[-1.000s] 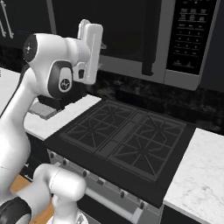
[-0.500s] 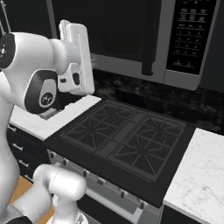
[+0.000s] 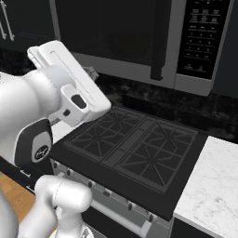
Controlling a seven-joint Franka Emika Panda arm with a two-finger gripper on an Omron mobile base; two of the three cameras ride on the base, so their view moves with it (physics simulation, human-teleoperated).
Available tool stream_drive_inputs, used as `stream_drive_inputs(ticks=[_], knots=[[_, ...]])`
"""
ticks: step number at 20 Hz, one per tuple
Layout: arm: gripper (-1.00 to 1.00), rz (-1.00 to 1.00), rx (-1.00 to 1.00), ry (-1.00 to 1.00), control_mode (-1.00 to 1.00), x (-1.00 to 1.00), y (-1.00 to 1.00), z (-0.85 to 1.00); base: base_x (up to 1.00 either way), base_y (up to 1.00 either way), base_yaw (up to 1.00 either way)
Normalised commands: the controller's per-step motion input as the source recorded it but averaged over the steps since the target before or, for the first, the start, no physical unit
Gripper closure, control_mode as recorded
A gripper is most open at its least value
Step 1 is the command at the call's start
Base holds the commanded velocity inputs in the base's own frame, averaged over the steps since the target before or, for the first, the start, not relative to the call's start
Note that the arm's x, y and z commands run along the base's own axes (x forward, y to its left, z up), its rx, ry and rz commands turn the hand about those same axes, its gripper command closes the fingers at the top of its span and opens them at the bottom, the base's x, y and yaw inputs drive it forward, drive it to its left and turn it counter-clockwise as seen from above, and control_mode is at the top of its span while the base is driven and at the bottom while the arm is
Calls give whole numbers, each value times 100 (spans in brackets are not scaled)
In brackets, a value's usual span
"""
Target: Pick the lemon wedge from the sink and place it in the bowl. Then pick the bowl and place it in the microwave. Then close the microwave door and press the start button.
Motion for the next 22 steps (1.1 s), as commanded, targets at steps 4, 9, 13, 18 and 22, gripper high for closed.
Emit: stream_drive_inputs(ticks=[4, 9, 13, 18, 22], knots=[[100, -5, -55, -19, -100, -41, 0, 0, 0, 0, 0], [100, -9, -39, -13, -100, -10, -5, 0, 0, 0, 0], [100, -2, -17, 8, -100, 2, -21, 0, 0, 0, 0], [100, -2, -16, 25, -100, 0, -32, -1, 0, 0, 0], [100, 0, -4, 34, -100, 1, -32, -3, 0, 0, 0]])
